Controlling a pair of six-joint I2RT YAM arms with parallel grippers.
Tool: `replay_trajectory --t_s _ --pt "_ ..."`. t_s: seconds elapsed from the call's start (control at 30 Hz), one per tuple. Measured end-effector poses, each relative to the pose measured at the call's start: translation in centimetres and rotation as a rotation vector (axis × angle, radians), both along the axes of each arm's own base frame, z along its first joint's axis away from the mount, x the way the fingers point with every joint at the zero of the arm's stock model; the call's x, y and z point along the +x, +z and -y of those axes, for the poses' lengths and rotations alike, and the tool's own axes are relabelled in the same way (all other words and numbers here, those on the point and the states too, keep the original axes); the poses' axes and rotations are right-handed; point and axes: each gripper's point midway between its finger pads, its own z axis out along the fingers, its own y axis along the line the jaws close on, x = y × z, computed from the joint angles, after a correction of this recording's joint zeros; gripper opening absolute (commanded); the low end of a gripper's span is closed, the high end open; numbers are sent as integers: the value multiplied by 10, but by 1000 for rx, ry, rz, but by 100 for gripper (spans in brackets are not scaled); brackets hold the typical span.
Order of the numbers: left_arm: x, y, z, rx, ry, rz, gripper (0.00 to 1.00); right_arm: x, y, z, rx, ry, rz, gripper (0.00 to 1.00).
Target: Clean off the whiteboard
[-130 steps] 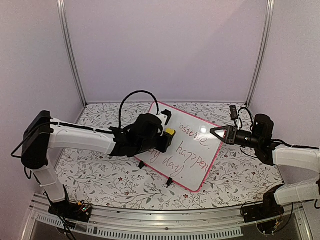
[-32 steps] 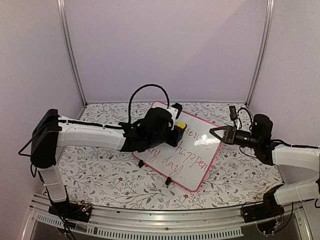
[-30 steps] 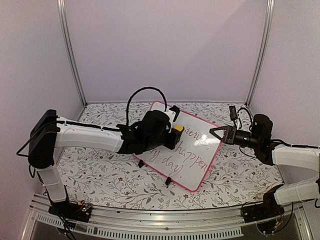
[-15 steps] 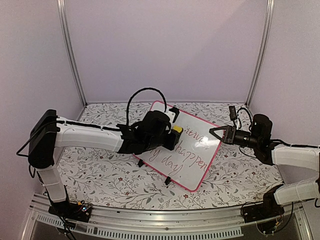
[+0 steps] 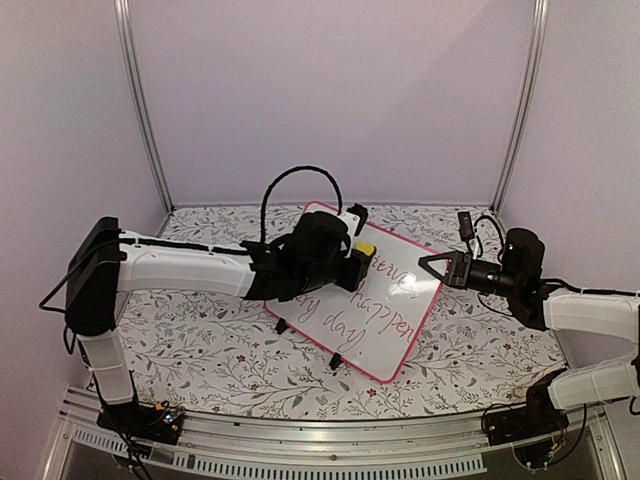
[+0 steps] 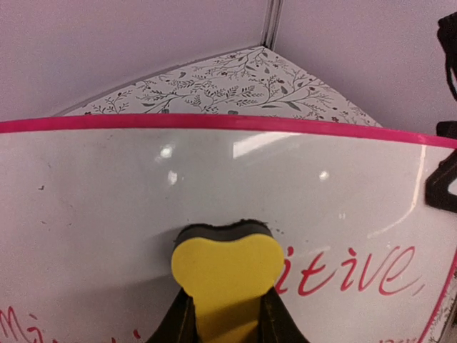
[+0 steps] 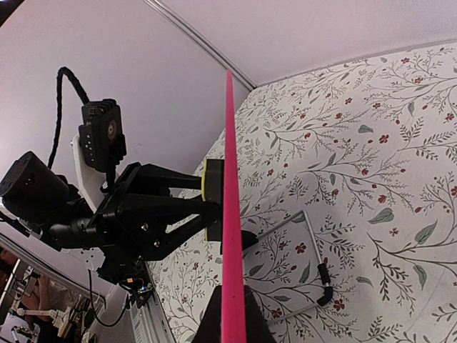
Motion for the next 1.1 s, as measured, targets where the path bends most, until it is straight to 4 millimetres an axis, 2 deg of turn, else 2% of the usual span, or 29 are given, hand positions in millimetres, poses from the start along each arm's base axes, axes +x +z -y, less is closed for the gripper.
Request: replay_trajectory --t_s 0.17,0.4,0.57,0.7,0.93,1.1 --pt "-3 -4 -3 -31 1 7 0 -1 0 -1 0 3 2 0" --pt "-15 -24 -20 -31 6 -20 0 0 0 -1 0 2 1 0" --pt "-14 -22 -20 -30 6 -18 0 0 0 -1 0 4 2 0" --pt "-10 -17 -11 -12 -1 -17 0 1 -1 -1 -3 -5 -2 0" --pt "4 16 18 -41 -30 36 0 0 1 -3 -3 0 5 0" --pt "6 20 22 -40 -38 43 0 0 1 -3 -3 1 7 0"
